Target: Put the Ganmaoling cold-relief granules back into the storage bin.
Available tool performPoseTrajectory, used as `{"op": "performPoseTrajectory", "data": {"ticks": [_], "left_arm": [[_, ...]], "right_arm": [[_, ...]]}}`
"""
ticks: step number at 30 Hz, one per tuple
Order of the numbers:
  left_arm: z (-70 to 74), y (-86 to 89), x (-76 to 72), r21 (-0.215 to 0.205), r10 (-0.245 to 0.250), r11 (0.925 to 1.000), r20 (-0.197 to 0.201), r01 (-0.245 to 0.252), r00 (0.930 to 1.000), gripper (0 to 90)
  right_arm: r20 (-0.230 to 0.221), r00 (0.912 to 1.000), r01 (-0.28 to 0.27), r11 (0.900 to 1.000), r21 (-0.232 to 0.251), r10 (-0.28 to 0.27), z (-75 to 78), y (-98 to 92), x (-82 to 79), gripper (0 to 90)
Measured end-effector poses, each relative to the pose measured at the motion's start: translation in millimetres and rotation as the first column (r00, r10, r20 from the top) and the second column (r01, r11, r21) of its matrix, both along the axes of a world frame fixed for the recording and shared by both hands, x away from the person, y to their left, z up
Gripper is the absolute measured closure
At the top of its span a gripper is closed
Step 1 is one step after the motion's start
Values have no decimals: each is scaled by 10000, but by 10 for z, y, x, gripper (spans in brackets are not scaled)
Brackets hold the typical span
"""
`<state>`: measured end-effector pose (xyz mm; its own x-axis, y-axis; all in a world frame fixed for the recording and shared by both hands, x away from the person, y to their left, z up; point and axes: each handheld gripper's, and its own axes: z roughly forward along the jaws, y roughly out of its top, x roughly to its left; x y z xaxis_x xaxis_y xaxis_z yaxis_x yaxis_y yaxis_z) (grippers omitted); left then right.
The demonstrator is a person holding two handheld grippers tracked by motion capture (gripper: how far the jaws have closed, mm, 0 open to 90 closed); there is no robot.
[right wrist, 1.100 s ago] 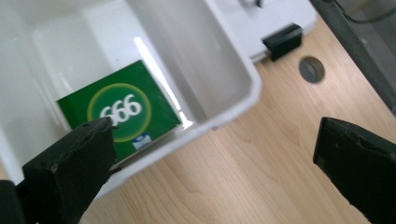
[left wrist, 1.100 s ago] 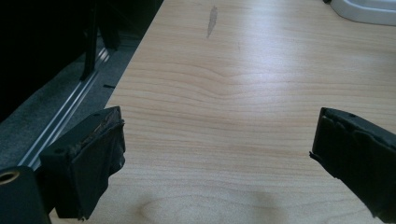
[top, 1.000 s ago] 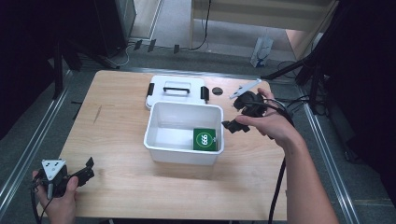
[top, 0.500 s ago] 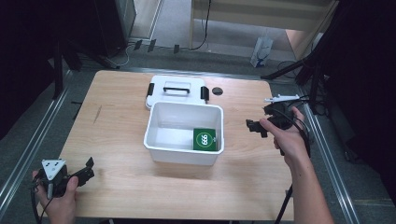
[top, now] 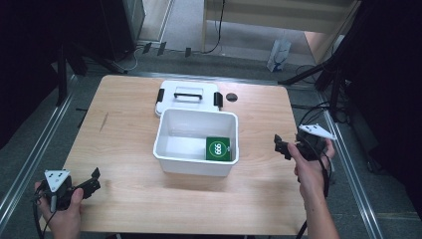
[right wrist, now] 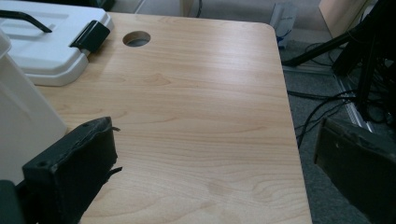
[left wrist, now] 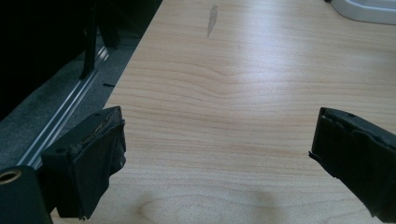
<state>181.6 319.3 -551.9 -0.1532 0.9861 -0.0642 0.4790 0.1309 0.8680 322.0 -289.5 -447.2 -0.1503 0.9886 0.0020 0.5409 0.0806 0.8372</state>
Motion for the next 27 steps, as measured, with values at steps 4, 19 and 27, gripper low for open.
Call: {"op": "performPoseTrajectory", "data": {"ticks": [4,19,27], "left_arm": [[0,3,0,-20,-10,10000,-9,10,10000,37],[0,0,4,-6,24,10000,-46,-24,10000,38],[-1,-6,6,45,38,10000,-18,-38,10000,39]], "right_arm": [[544,9984,126,9999,32,-127,-178,-88,-161,0],[1050,9944,136,9999,35,-139,-710,-417,-742,0],[963,9953,-90,9996,275,63,-885,-584,-1011,0]]}}
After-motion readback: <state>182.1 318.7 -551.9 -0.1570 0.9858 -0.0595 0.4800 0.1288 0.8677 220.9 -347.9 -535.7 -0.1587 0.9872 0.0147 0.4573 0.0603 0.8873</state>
